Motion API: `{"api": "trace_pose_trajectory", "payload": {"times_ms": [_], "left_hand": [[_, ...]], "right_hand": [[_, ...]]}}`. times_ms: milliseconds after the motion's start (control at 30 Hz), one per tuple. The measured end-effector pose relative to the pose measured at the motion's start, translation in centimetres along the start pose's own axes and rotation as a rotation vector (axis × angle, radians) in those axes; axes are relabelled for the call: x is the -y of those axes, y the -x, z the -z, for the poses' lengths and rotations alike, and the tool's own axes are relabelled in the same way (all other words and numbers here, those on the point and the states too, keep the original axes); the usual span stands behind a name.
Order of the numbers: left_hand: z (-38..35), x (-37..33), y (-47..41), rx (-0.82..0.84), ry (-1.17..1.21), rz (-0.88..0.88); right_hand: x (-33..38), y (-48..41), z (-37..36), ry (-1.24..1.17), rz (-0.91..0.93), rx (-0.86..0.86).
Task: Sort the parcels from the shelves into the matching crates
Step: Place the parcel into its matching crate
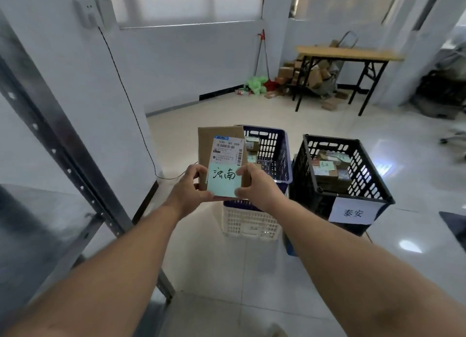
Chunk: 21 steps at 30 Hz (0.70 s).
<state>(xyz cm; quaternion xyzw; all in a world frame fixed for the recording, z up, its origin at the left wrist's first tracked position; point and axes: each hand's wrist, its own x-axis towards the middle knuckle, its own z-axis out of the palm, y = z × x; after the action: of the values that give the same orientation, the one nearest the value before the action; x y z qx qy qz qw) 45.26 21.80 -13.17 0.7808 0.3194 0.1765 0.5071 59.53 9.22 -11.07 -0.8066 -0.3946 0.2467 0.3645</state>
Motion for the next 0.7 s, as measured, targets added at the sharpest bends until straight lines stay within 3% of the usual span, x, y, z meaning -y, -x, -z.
{"api": "trace_pose_trajectory", "payload": {"times_ms": [333, 700], "left_hand": [[-7.8, -2.1, -15.6, 0.040, -0.140, 0.011], [-18.0, -2.6, -30.0, 0.127, -0.227, 0.121]], "right_hand": [[-8.7, -13.0, 7.6, 0.028, 0.008, -0.018], [-18.6, -25.0, 14.7, 0.007, -0.121, 0.047]]}}
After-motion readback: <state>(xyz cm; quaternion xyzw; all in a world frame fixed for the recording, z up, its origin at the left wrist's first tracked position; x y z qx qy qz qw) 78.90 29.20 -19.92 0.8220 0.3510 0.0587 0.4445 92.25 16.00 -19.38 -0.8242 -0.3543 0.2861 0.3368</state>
